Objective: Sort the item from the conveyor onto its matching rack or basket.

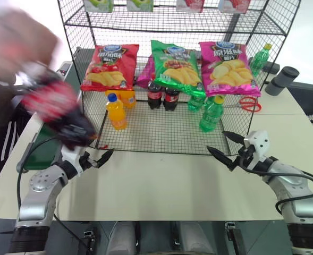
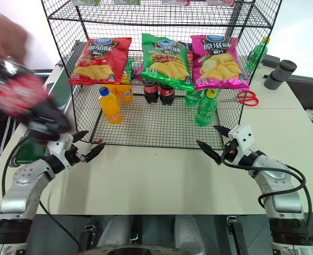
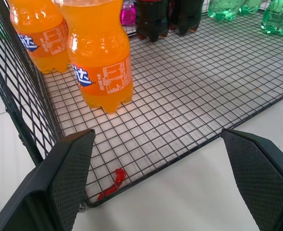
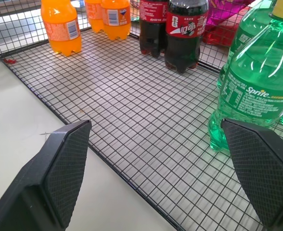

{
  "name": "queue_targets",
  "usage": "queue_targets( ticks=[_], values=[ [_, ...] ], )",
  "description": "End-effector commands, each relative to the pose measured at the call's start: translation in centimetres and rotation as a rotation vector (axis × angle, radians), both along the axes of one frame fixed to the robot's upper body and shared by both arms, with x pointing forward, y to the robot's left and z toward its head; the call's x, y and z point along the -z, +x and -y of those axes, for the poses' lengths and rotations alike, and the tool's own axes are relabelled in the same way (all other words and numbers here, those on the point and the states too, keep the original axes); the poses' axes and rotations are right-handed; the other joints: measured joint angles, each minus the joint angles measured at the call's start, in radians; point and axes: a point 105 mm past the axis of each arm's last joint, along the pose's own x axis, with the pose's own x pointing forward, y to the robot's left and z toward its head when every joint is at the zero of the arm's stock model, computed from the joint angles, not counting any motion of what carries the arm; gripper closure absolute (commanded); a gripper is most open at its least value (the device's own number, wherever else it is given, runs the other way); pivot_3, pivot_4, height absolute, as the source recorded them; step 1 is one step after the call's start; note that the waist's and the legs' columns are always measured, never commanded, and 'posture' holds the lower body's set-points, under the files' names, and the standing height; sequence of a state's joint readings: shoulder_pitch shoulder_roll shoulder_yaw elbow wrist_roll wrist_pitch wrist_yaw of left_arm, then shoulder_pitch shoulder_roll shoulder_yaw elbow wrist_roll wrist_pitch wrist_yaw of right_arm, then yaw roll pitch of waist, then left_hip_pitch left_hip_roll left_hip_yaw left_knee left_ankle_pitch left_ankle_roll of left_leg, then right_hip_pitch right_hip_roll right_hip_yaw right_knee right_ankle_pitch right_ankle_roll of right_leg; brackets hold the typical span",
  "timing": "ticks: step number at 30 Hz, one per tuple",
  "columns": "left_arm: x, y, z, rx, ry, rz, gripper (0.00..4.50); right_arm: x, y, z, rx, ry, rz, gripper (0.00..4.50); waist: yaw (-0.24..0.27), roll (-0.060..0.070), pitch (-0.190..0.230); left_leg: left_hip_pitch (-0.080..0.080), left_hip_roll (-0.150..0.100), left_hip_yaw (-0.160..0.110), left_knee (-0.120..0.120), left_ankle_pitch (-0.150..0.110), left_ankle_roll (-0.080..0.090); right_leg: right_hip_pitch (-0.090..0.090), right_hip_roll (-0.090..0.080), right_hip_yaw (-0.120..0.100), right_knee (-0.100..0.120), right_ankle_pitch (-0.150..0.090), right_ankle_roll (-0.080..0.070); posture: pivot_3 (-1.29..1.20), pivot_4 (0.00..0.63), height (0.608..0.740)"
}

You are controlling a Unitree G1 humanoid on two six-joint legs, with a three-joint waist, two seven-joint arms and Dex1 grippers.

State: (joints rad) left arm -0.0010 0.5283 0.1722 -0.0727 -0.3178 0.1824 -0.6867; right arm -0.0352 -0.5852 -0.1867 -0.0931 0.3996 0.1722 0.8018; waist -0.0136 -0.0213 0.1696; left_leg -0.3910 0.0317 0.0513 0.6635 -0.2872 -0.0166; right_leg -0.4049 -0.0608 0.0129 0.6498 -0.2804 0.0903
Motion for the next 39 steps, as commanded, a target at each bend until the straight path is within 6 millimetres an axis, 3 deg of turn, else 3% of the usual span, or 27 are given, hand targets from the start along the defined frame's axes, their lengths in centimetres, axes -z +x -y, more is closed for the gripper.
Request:
queue_targets(
  ticks=[1, 27, 39],
  values=[
    [-1.3, -0.3, -0.1, 0.000, -0.001, 0.038, 0.00, -0.9, 0.1, -0.3, -0.011, 0.009, 0.046, 0.01, 0.001, 0.000, 0.000, 0.000, 0.000, 0.000, 0.000, 0.000, 0.000, 0.000, 0.000, 0.000, 0.000, 0.000, 0.000, 0.00, 0.150, 0.740],
    [-3.0, -0.5, -1.9, -0.137, -0.077, 0.099, 0.00, -1.5, 2.0, -1.5, -0.060, 0.006, 0.065, 0.01, 0.000, 0.000, 0.000, 0.000, 0.000, 0.000, 0.000, 0.000, 0.000, 0.000, 0.000, 0.000, 0.000, 0.000, 0.000, 0.00, 0.150, 0.740],
    [-4.4, -0.5, -3.0, -0.143, -0.101, 0.158, 0.00, -1.3, 1.8, -1.6, -0.050, 0.014, 0.071, 0.01, 0.000, 0.000, 0.000, 0.000, 0.000, 0.000, 0.000, 0.000, 0.000, 0.000, 0.000, 0.000, 0.000, 0.000, 0.000, 0.00, 0.150, 0.740]
  ],
)
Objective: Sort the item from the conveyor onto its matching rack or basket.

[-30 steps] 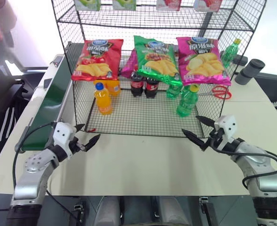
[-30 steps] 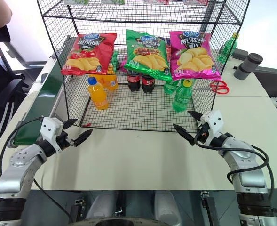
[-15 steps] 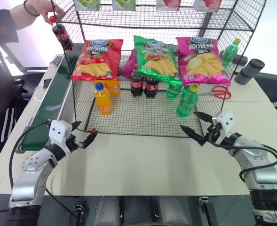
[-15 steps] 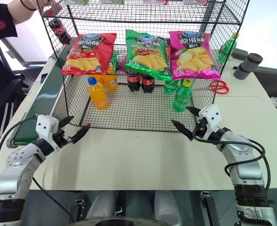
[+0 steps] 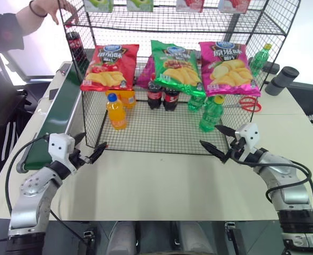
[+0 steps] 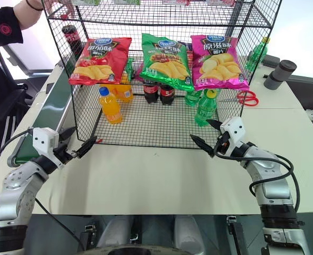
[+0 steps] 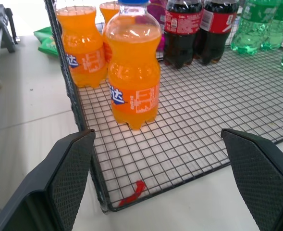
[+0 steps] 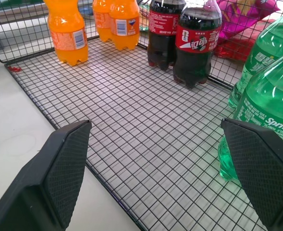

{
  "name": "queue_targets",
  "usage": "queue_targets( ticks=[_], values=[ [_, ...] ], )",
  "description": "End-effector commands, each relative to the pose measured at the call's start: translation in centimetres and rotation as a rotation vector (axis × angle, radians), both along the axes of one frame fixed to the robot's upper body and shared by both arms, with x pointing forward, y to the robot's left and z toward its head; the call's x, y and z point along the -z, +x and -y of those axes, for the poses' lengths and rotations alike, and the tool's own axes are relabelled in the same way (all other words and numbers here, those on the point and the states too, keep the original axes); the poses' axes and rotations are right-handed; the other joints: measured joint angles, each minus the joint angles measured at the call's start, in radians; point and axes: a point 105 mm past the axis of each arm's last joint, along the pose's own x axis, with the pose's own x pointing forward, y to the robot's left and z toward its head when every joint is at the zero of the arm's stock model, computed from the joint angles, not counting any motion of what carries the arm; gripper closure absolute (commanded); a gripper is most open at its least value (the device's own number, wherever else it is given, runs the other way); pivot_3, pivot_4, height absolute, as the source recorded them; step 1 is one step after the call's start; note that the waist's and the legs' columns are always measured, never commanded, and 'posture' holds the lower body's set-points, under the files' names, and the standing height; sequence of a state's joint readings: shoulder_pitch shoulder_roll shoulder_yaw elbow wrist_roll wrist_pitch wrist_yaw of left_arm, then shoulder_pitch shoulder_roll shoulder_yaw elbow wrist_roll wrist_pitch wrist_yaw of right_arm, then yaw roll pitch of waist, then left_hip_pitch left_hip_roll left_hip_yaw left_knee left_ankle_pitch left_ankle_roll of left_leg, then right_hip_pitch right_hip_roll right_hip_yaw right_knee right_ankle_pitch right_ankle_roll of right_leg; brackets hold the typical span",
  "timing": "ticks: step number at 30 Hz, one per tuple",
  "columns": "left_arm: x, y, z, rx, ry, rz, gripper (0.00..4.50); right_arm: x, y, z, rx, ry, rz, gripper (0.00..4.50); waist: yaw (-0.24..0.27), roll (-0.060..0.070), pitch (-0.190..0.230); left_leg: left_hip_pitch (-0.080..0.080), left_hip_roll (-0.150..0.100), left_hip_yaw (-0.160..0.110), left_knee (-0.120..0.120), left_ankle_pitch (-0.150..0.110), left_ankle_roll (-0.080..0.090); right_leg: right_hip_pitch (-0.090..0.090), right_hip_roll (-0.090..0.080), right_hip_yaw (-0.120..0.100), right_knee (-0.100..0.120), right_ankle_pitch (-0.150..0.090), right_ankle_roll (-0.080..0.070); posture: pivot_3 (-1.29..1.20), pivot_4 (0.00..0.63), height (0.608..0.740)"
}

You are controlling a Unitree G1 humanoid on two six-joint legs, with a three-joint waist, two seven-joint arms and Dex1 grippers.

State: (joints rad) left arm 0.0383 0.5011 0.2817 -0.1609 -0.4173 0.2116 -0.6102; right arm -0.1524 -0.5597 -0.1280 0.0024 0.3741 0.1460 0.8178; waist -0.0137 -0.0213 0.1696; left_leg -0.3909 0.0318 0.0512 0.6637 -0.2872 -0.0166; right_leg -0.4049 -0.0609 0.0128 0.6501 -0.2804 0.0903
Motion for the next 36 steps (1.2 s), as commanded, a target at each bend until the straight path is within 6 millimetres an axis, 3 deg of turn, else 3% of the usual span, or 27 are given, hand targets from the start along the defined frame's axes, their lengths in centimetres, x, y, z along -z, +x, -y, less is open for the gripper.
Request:
queue_targets(
  ticks=[1, 4, 8, 13, 18, 26, 33, 36],
  values=[
    [-2.1, 0.0, -1.3, -0.029, 0.003, 0.079, 0.00, -0.9, -0.1, -0.1, -0.001, 0.006, 0.049, 0.01, 0.000, 0.000, 0.000, 0.000, 0.000, 0.000, 0.000, 0.000, 0.000, 0.000, 0.000, 0.000, 0.000, 0.000, 0.000, 0.00, 0.150, 0.740],
    [-3.7, 0.2, -3.2, -0.120, -0.073, 0.137, 0.00, -0.9, -0.2, -0.1, 0.002, 0.008, 0.049, 0.01, 0.001, 0.000, 0.000, 0.000, 0.000, 0.000, 0.000, 0.000, 0.000, 0.000, 0.000, 0.000, 0.000, 0.000, 0.000, 0.00, 0.150, 0.740],
    [-6.5, -0.2, -7.7, -0.348, -0.160, 0.245, 0.00, -0.9, -0.2, -0.5, -0.006, 0.013, 0.048, 0.01, -0.001, 0.000, 0.000, 0.000, 0.000, 0.000, 0.000, 0.000, 0.000, 0.000, 0.000, 0.000, 0.000, 0.000, 0.000, 0.00, 0.150, 0.740],
    [-5.9, -0.4, -10.3, -0.519, -0.078, 0.230, 0.00, -1.0, -0.1, -1.3, -0.033, 0.025, 0.049, 0.01, 0.000, 0.000, 0.000, 0.000, 0.000, 0.000, 0.000, 0.000, 0.000, 0.000, 0.000, 0.000, 0.000, 0.000, 0.000, 0.00, 0.150, 0.740],
    [-3.6, -0.5, -10.2, -0.568, -0.105, 0.185, 0.00, -1.7, -0.7, -4.1, -0.134, 0.044, 0.057, 0.01, 0.001, 0.000, 0.000, 0.000, 0.000, 0.000, 0.000, 0.000, 0.000, 0.000, 0.000, 0.000, 0.000, 0.000, 0.000, 0.00, 0.150, 0.740],
    [-1.9, 0.6, -10.5, -0.620, -0.072, 0.193, 0.00, -2.4, -3.9, -10.4, -0.365, 0.089, 0.056, 0.01, 0.001, -0.001, -0.001, 0.000, 0.000, 0.000, 0.000, 0.000, 0.000, 0.000, 0.000, -0.001, 0.000, 0.000, 0.000, 0.00, 0.150, 0.740],
    [-2.3, 1.2, -10.6, -0.607, -0.070, 0.217, 0.00, -2.8, -8.0, -14.5, -0.549, 0.155, 0.034, 0.01, 0.001, -0.002, -0.001, 0.000, 0.000, -0.001, 0.000, 0.000, 0.000, 0.000, -0.001, -0.001, 0.000, 0.000, 0.000, 0.00, 0.150, 0.740],
    [-2.4, 1.4, -10.6, -0.604, -0.070, 0.229, 0.00, -3.0, -8.2, -14.9, -0.564, 0.175, 0.019, 0.01, 0.001, -0.002, -0.001, 0.000, 0.000, -0.001, 0.000, 0.000, 0.000, 0.000, -0.001, -0.001, 0.000, 0.000, 0.000, 0.00, 0.150, 0.740]
  ],
)
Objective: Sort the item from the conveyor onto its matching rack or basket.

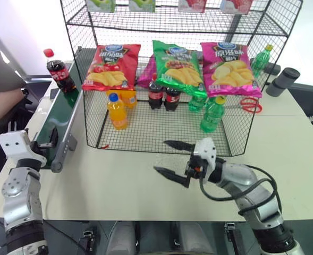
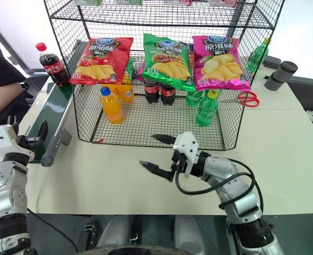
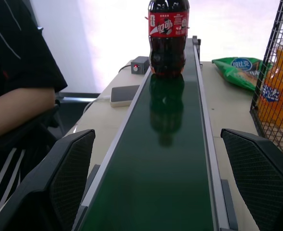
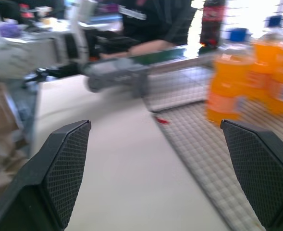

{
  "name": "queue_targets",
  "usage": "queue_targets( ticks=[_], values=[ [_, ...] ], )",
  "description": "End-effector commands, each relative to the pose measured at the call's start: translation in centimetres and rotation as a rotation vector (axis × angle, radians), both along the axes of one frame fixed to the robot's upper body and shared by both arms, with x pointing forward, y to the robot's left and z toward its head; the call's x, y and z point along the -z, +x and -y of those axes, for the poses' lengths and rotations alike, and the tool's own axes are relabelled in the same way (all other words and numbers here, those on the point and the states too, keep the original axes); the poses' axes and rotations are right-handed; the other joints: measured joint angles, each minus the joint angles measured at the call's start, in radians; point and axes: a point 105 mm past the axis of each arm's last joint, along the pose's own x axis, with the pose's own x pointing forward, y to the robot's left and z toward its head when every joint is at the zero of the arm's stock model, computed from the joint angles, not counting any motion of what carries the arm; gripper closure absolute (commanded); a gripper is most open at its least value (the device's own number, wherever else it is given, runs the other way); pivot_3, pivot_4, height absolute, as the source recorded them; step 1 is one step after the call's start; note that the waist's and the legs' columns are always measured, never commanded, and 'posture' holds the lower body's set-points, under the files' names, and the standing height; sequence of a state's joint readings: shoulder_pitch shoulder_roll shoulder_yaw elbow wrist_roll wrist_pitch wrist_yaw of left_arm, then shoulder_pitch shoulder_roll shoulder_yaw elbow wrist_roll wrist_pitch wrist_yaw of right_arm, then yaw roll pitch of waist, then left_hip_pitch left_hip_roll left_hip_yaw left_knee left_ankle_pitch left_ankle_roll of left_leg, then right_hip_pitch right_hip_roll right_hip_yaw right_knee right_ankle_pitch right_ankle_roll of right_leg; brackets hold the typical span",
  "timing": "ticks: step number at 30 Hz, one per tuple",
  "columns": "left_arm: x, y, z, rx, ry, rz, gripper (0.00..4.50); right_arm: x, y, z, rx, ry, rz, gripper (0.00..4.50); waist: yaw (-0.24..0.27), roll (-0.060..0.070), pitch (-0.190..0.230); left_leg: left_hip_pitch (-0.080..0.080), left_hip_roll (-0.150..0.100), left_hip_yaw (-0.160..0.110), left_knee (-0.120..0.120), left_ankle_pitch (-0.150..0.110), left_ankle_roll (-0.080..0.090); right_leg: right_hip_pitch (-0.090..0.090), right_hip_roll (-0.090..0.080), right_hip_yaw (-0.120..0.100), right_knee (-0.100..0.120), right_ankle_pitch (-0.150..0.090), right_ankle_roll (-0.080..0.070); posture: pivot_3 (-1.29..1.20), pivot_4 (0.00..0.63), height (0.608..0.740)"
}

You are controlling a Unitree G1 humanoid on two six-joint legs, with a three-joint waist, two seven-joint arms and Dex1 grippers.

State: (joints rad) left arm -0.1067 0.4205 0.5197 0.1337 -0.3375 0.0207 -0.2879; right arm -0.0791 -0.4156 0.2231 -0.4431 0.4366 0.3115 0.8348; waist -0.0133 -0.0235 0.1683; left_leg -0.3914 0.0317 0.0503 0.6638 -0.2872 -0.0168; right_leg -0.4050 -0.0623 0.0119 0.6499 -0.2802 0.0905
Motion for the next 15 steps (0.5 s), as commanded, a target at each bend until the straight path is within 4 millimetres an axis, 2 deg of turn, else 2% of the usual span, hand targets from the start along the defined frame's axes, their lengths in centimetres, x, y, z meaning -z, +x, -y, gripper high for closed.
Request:
queue_targets(
  ticks=[1, 15],
  values=[
    [-1.47, 0.18, 0.00, 0.009, 0.034, 0.056, 0.00, -1.41, -0.45, -0.48, -0.030, 0.041, 0.030, 0.01, 0.000, 0.000, 0.000, 0.000, 0.000, 0.000, 0.000, 0.000, 0.000, 0.000, 0.000, 0.000, 0.000, 0.000, 0.000, 0.00, 0.150, 0.740],
    [-0.98, 0.27, 0.01, -0.012, 0.057, 0.057, 0.00, -1.26, -0.16, -0.66, -0.048, 0.053, 0.011, 0.01, -0.001, 0.000, 0.000, 0.000, 0.000, 0.000, 0.000, 0.000, 0.000, 0.000, -0.001, 0.000, 0.000, 0.000, 0.000, 0.00, 0.150, 0.740]
  ],
)
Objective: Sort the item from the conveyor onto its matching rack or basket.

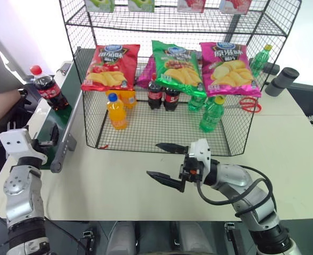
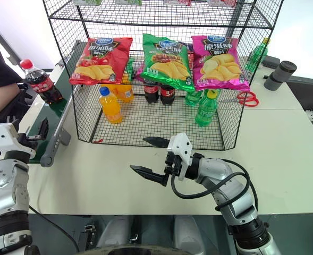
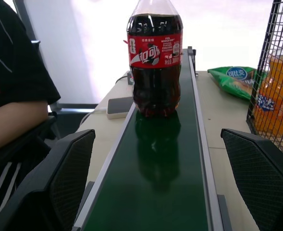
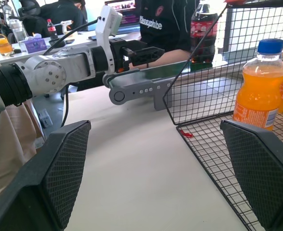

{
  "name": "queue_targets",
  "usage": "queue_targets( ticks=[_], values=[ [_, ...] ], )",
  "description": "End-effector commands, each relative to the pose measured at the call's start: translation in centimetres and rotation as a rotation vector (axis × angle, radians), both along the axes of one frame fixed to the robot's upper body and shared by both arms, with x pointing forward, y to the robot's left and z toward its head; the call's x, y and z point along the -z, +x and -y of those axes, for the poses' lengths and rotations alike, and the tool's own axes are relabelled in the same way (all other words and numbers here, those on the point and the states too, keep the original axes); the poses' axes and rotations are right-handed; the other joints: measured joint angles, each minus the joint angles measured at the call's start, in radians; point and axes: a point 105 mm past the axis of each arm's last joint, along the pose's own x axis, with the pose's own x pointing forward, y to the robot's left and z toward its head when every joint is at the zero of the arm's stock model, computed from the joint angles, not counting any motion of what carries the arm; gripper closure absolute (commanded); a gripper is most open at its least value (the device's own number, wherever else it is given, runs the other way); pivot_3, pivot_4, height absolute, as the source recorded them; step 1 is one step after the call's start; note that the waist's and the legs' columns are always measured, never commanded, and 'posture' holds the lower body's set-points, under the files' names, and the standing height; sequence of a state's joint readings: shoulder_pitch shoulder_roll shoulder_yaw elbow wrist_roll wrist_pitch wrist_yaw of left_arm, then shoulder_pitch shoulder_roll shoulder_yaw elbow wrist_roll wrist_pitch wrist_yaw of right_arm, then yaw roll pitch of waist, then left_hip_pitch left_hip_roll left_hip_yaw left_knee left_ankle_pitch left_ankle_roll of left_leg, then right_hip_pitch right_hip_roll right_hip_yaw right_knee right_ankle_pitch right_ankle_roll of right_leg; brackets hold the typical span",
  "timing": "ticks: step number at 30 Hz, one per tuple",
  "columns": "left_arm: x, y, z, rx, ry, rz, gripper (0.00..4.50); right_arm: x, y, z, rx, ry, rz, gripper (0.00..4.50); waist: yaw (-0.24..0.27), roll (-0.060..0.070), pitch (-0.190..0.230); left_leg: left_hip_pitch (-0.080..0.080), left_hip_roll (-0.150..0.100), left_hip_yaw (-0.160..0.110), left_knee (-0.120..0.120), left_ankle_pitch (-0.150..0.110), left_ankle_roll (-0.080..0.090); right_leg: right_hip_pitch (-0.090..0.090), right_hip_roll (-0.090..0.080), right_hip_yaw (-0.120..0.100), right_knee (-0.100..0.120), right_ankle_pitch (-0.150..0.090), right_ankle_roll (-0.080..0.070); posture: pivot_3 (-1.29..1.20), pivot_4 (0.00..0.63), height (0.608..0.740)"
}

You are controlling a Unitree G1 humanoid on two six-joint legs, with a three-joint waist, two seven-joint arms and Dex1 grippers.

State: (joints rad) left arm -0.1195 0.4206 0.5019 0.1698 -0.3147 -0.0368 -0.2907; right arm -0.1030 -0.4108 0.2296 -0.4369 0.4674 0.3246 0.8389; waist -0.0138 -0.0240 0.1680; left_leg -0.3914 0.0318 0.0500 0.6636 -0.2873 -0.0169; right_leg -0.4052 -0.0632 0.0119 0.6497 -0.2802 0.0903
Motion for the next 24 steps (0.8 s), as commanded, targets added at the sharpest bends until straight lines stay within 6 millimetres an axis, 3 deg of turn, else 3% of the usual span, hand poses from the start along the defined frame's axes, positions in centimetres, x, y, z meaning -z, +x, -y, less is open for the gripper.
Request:
queue_targets(
  ticks=[1, 21, 22, 24],
  values=[
    [-0.9, -0.1, -0.3, -0.023, 0.024, 0.042, 0.00, -0.8, -0.2, -0.3, -0.022, 0.030, 0.020, 0.01, -0.001, 0.000, 0.000, 0.000, 0.000, 0.000, 0.000, 0.000, 0.000, 0.000, 0.000, 0.000, 0.000, 0.000, 0.000, 0.00, 0.150, 0.740],
    [-0.2, -0.4, -1.4, -0.100, -0.021, 0.045, 0.00, -0.9, -0.2, -0.4, -0.035, 0.036, 0.015, 0.01, -0.001, 0.000, 0.000, 0.000, 0.000, 0.000, 0.000, 0.000, 0.000, 0.000, -0.001, 0.000, 0.000, 0.000, 0.000, 0.00, 0.150, 0.740],
    [-0.2, -0.4, -1.4, -0.098, -0.022, 0.046, 0.41, -0.9, -0.2, -0.4, -0.035, 0.036, 0.015, 0.00, -0.001, 0.000, 0.000, 0.000, 0.000, 0.000, 0.000, 0.000, 0.000, -0.001, -0.001, 0.000, -0.001, 0.000, 0.000, 0.00, 0.150, 0.740],
    [-0.2, -0.4, -1.5, -0.100, -0.020, 0.049, 0.80, -0.9, -0.2, -0.4, -0.034, 0.036, 0.016, 0.00, 0.001, 0.000, 0.000, 0.000, 0.000, 0.000, 0.000, 0.000, 0.000, -0.001, -0.002, 0.000, -0.001, 0.000, 0.000, 0.00, 0.150, 0.740]
  ],
)
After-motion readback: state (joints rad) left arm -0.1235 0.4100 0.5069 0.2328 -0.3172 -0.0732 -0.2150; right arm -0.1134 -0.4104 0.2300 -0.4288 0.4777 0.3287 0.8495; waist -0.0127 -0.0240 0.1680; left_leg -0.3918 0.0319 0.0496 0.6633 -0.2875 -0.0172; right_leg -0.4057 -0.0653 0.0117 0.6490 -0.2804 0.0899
